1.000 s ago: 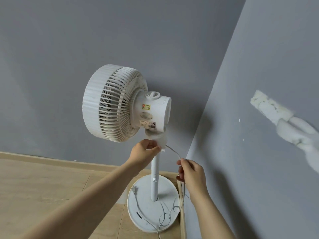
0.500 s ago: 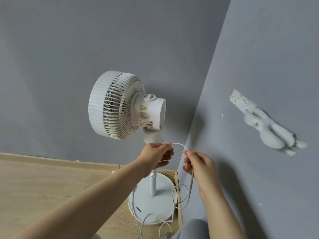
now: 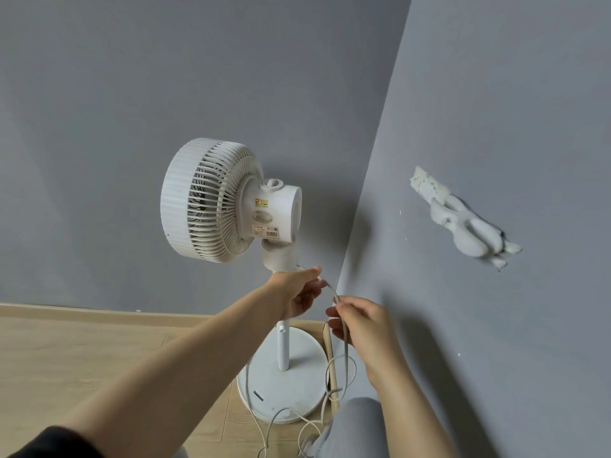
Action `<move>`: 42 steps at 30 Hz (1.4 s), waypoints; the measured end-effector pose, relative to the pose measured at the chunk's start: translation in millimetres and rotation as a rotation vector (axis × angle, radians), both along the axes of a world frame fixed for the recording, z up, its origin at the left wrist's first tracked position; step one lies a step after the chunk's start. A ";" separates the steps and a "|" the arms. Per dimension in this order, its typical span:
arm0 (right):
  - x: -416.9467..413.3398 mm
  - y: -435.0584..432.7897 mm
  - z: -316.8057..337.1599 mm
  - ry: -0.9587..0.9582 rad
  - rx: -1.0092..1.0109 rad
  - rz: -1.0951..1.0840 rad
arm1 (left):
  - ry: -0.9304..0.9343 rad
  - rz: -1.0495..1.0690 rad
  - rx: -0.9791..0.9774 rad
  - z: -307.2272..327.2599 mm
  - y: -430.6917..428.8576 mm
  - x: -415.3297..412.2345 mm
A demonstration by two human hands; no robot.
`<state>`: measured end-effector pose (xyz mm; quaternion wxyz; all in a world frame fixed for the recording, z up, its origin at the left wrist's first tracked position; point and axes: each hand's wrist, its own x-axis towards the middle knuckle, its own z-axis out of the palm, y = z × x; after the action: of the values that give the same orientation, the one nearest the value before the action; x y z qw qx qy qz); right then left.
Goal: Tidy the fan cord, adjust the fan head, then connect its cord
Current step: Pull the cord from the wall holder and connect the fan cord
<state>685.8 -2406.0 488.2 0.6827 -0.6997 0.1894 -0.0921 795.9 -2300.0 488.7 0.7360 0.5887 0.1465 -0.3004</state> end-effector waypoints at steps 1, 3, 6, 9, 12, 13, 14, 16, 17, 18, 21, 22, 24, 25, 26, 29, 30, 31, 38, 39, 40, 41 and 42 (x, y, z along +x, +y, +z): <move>-2.4 -0.6 0.5 0.002 0.002 0.002 | 0.008 0.014 -0.013 0.4 -1.8 0.8; -7.1 -2.3 2.0 0.002 -0.006 0.011 | 0.025 0.068 -0.035 1.1 -2.6 5.0; -16.5 -6.8 4.1 0.010 -0.045 0.040 | 0.022 0.145 -0.071 3.0 -0.1 13.4; -24.8 -12.4 6.1 -0.007 -0.102 0.041 | 0.016 0.172 -0.110 5.4 1.4 14.1; -28.8 -13.7 8.7 -0.054 -0.132 0.026 | 0.041 0.057 -0.141 7.2 0.7 1.2; -29.5 -13.2 9.3 -0.070 -0.137 0.020 | 0.034 -0.007 -0.149 9.7 0.5 -6.6; -29.6 -12.0 10.1 -0.084 -0.144 0.019 | 0.014 -0.064 -0.140 11.5 0.8 -13.2; -28.8 -8.8 11.3 -0.108 -0.162 0.022 | -0.048 -0.131 -0.094 17.5 2.4 -23.7; -28.2 -6.9 11.7 -0.112 -0.165 0.027 | -0.071 -0.128 -0.078 20.6 4.1 -26.5; -27.6 -4.7 12.5 -0.113 -0.154 0.034 | -0.092 -0.104 -0.072 22.2 6.1 -25.9; -28.8 -1.2 15.7 -0.108 -0.109 0.066 | -0.122 0.014 -0.137 32.2 12.5 -18.3; -30.2 -1.5 17.3 -0.108 -0.110 0.071 | -0.130 0.057 -0.164 36.7 13.9 -13.9; -35.5 -5.4 20.5 -0.123 -0.126 0.075 | -0.143 0.126 -0.189 43.5 14.9 -6.5; -38.5 -8.1 22.4 -0.140 -0.135 0.073 | -0.144 0.135 -0.192 45.9 14.6 -5.3; -41.5 -10.6 24.7 -0.159 -0.145 0.070 | -0.134 0.121 -0.202 46.5 13.5 -6.6; -47.2 -15.0 33.0 -0.214 -0.160 0.035 | -0.132 -0.077 -0.226 50.1 10.1 -27.3; -47.7 -15.2 35.7 -0.229 -0.165 0.023 | -0.150 -0.153 -0.227 51.8 8.0 -36.5; -47.8 -14.8 38.0 -0.242 -0.174 0.018 | -0.171 -0.200 -0.233 53.2 6.0 -44.5; -42.6 -8.7 43.8 -0.272 -0.185 0.059 | -0.314 -0.007 -0.271 71.6 9.7 -44.7; -43.5 -10.0 44.6 -0.280 -0.209 0.055 | -0.321 0.039 -0.285 77.0 12.8 -40.5; -44.1 -11.4 45.7 -0.291 -0.239 0.049 | -0.328 0.078 -0.293 82.1 15.2 -36.7; -45.0 -12.8 47.1 -0.306 -0.268 0.043 | -0.336 0.108 -0.296 86.1 16.9 -33.9; -45.5 -13.7 49.0 -0.322 -0.292 0.039 | -0.340 0.129 -0.301 89.2 17.2 -32.9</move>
<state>640.3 -2419.7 537.2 0.5971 -0.7710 0.0488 -0.2160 762.9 -2282.8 577.8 0.8471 0.5040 0.0113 -0.1679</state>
